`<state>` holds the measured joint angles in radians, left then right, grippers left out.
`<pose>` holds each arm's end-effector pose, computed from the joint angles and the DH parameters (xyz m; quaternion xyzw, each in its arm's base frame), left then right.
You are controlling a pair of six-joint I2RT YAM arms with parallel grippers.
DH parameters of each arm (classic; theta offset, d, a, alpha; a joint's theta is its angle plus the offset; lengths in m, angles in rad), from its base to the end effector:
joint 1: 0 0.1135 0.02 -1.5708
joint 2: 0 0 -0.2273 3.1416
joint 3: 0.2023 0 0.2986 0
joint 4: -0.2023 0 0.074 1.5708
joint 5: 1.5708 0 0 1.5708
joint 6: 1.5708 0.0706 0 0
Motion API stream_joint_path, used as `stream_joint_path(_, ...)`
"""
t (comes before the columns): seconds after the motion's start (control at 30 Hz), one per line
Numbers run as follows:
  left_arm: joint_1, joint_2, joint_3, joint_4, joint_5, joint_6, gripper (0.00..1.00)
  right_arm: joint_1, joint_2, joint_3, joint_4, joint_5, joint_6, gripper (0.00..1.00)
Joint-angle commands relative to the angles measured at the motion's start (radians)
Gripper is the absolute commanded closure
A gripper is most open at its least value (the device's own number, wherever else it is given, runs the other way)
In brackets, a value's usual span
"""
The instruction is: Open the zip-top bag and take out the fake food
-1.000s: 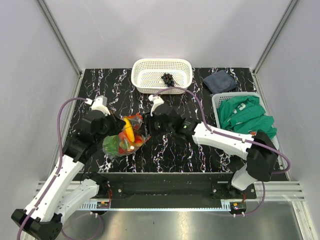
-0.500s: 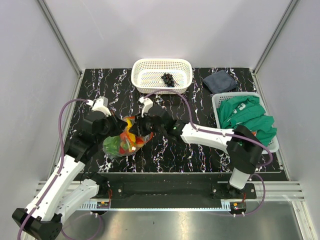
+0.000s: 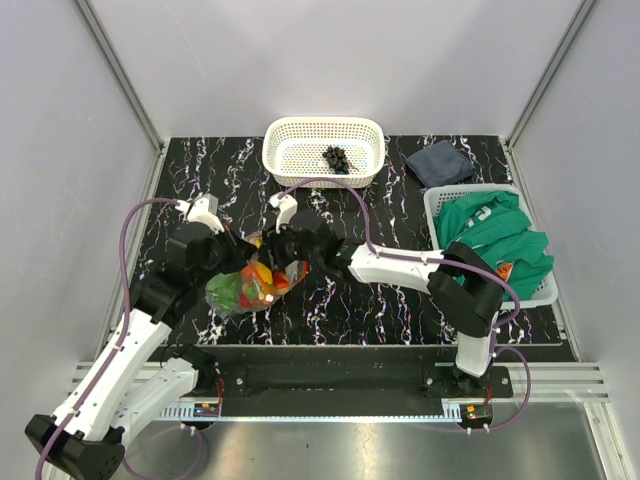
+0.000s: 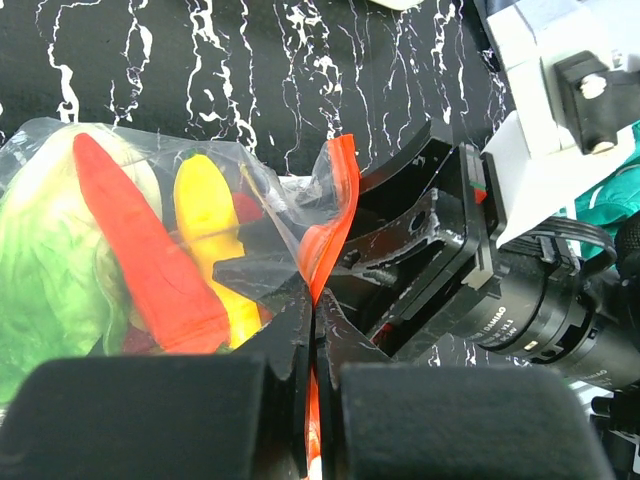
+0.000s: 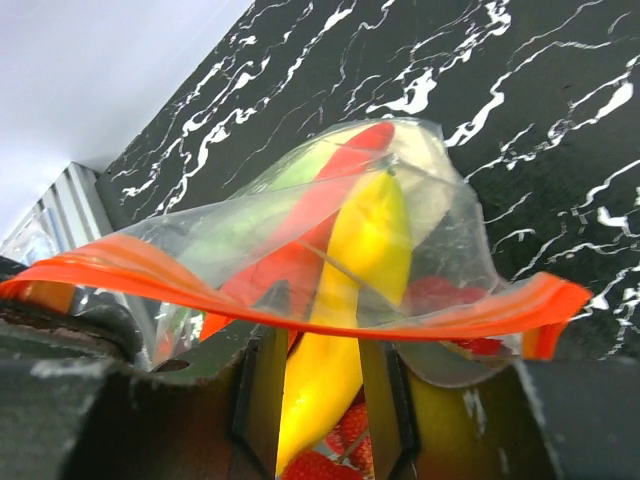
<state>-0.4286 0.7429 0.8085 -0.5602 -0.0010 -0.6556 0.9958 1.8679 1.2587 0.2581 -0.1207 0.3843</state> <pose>0.2436 -0.1112 0.2777 -0.0975 0.8531 -0.2641 0.4392 0.2626 0.4209 0.1631 -0.2792 0.7699 0.4021 0.4094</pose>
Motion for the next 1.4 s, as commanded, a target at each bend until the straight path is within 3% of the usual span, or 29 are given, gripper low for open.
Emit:
stream_joint_path(0.0, -0.001, 0.003, 0.0, 0.068, 0.018, -0.002, 1.0, -0.02, -0.019, 0.045, 0.044, 0.036, -0.056, 0.58)
stream_joint_path(0.1, -0.001, 0.001, 0.0, 0.069, 0.016, -0.003, 1.0, -0.02, -0.006, 0.05, 0.018, 0.044, -0.059, 0.57)
stream_joint_path(0.27, -0.001, 0.006, 0.004, 0.068, 0.022, -0.001, 1.0, -0.02, 0.031, 0.076, 0.012, 0.01, -0.065, 0.45)
stream_joint_path(0.53, -0.001, 0.003, 0.011, 0.066, 0.027, 0.001, 1.0, -0.02, 0.074, 0.054, 0.063, -0.059, -0.035, 0.41)
stream_joint_path(0.7, -0.001, 0.009, 0.009, 0.066, 0.03, 0.001, 1.0, -0.02, 0.123, 0.064, 0.084, -0.085, -0.035, 0.32)
stream_joint_path(0.8, -0.001, 0.007, 0.006, 0.068, 0.029, 0.001, 1.0, -0.02, 0.148, 0.082, 0.084, -0.089, -0.022, 0.32)
stream_joint_path(0.9, -0.001, 0.004, 0.006, 0.065, 0.026, 0.001, 1.0, -0.02, 0.139, 0.081, 0.081, -0.076, -0.03, 0.4)
stream_joint_path(1.07, -0.001, -0.013, 0.008, 0.051, 0.002, -0.004, 1.0, -0.02, 0.076, 0.039, 0.093, -0.073, -0.051, 0.67)
stream_joint_path(1.37, -0.001, -0.049, 0.015, 0.026, -0.103, -0.019, 1.0, -0.019, -0.142, -0.131, 0.173, -0.161, -0.016, 0.82)
